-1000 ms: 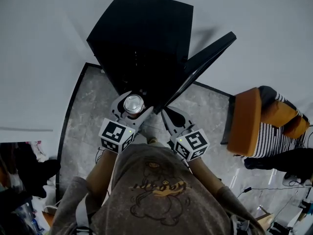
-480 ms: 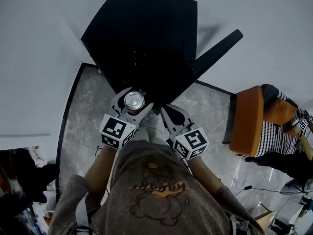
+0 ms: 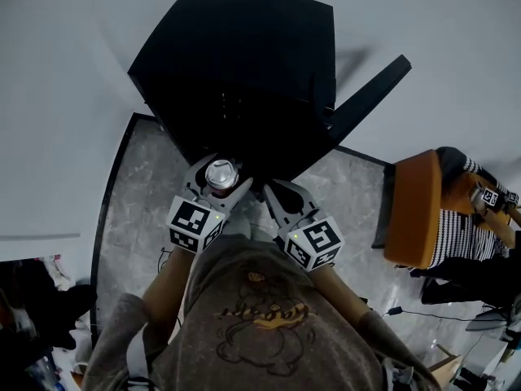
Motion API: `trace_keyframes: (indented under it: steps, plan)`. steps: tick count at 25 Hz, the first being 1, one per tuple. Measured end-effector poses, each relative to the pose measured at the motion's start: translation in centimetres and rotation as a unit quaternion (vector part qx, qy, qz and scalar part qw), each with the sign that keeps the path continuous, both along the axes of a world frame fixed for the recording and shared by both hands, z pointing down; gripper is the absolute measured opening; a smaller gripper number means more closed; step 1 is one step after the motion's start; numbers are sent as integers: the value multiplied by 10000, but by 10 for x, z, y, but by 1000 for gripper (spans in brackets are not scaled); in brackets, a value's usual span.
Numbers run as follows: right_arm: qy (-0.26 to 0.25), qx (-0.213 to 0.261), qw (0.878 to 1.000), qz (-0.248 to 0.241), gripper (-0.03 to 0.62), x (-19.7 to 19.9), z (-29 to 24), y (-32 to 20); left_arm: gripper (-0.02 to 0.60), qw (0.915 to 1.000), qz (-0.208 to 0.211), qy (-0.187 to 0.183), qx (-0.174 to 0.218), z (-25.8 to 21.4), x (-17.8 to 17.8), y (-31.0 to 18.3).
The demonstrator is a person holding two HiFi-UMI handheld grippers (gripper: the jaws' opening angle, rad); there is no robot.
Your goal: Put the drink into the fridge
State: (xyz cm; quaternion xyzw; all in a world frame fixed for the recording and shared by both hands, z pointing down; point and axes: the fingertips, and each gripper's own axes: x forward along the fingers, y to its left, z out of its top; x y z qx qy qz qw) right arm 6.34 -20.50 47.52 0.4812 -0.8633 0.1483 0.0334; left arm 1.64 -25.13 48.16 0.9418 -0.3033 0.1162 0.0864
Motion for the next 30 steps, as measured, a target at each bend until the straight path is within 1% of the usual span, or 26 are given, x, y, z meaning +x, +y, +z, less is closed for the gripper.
trace_keyframes:
  steps: [6,19,30]
  plan:
    - [-2,80,10000,-45,21,-1,4,-13,333,10000,23,13,2,13,5,-17]
    - [6,169,9998,45,20,1,12,-31,333,9998,175,-32,87,43,28,-64]
    - [31,30,9999,127,21,-5,22,-31,333,9988,383,-149,258,67,48,-107]
